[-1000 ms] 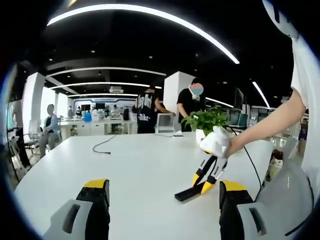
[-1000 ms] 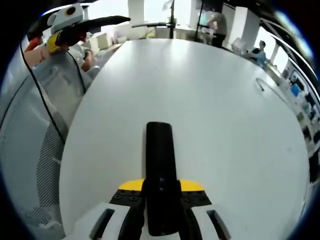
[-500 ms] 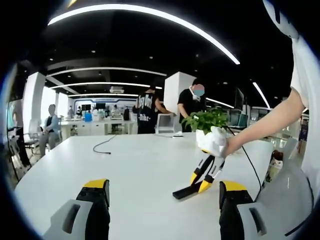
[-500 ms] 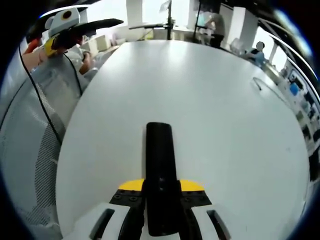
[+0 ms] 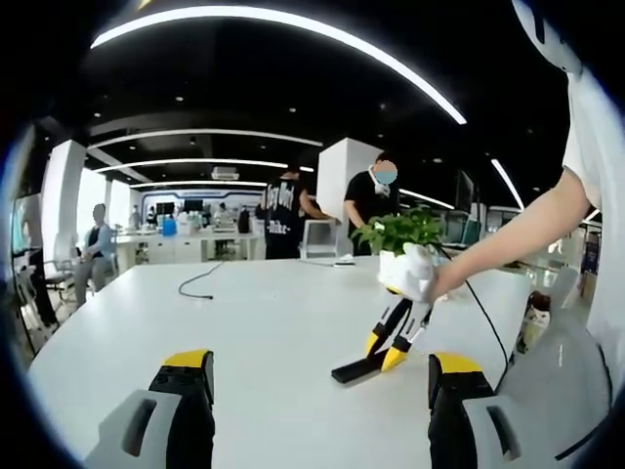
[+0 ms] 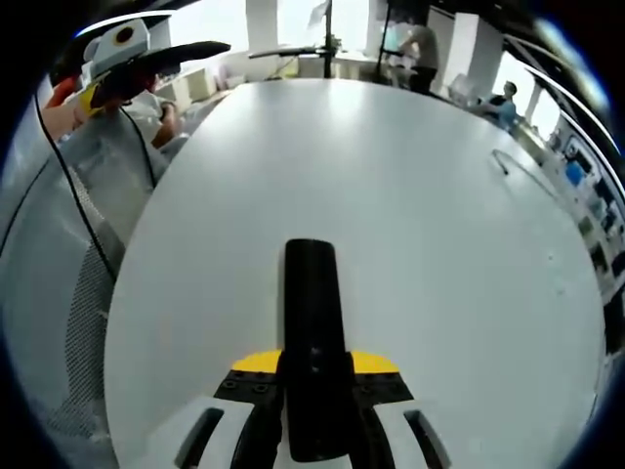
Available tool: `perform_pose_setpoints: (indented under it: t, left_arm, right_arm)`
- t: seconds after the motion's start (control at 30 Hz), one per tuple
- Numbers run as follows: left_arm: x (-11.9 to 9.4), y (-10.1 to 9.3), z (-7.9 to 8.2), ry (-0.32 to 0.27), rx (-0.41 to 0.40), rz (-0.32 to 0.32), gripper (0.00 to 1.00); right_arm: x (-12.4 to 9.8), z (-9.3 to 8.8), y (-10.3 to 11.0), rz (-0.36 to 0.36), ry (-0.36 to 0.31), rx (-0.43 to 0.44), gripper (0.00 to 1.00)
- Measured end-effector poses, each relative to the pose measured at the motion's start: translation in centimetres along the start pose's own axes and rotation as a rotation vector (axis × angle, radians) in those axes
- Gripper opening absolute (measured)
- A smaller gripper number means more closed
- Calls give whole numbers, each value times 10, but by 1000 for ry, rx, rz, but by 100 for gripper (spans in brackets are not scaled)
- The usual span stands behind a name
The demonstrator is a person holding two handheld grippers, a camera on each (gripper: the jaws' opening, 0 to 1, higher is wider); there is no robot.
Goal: Press the specified remote control buttons in sequence, fully releasing each button before pressing the next.
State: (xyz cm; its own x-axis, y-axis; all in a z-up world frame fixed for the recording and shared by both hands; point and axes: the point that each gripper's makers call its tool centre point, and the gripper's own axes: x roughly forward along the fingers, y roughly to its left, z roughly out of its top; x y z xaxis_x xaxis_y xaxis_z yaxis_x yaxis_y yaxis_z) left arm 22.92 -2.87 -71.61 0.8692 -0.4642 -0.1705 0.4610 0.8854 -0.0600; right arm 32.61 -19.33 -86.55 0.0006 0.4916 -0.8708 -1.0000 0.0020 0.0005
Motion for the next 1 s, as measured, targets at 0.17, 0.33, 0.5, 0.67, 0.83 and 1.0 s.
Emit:
perform_pose_setpoints:
  t: [0.17,0.33,0.5,0.67,0.83,1.0]
  left_arm:
    - [0,1,-1,4,1,-3,94]
    - [1,0,-2,5,2,-5,94]
    - [0,1,-1,1,1,-2,94]
    - [0,2,0,-3,-2,4,93]
    - [-1,4,-1,-1,-1,10,92]
    - [-1,4,0,-6,-4,13,92]
  right_arm:
    - [0,0,-3,1,3,0,21]
    - [0,0,-5,3,5,2,21]
    - [0,0,-8,0,3,5,21]
    - [0,-1,-10,2,11,0,21]
    - [-1,0,-14,1,14,4,21]
    - [-1,0,-16,2,20,2,21]
